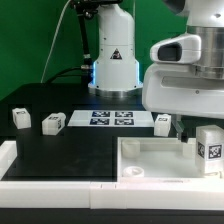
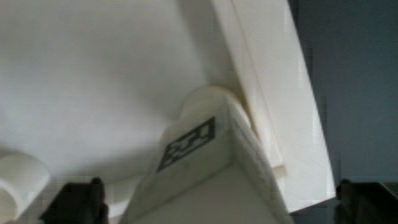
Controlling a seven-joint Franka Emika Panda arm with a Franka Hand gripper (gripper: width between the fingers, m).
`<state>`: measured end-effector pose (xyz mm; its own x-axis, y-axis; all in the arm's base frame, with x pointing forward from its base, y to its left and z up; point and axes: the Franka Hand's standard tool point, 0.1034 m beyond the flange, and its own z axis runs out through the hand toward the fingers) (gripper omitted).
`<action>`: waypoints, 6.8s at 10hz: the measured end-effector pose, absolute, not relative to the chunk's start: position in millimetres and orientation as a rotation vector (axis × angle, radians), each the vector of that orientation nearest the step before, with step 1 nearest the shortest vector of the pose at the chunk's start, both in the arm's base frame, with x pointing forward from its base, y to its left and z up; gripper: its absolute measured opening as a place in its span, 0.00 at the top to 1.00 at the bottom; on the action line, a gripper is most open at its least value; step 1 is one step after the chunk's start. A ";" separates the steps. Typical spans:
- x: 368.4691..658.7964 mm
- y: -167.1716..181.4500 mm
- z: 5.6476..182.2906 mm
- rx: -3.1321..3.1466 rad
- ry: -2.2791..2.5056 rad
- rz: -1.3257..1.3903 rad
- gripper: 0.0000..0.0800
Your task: Assemble one leg
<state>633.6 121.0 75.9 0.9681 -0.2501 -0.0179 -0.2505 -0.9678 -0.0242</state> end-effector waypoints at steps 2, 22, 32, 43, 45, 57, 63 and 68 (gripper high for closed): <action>633.8 120.2 76.2 -3.114 0.051 0.018 0.19; 632.4 122.5 72.8 -2.992 0.826 0.037 0.20; 634.0 115.4 73.7 -3.108 -0.097 0.017 0.61; 632.6 118.2 71.2 -2.601 1.692 0.077 0.64; 633.3 120.9 72.5 -2.660 1.583 0.065 0.26; 636.8 119.4 73.1 -3.106 -0.137 -0.022 0.48; 637.4 109.5 71.0 -2.905 1.029 0.023 0.64; 639.1 112.5 70.2 -2.504 1.780 0.033 0.53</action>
Offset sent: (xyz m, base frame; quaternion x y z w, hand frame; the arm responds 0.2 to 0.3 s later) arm 0.0000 0.0000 0.0000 0.0000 0.0000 -0.0899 0.9960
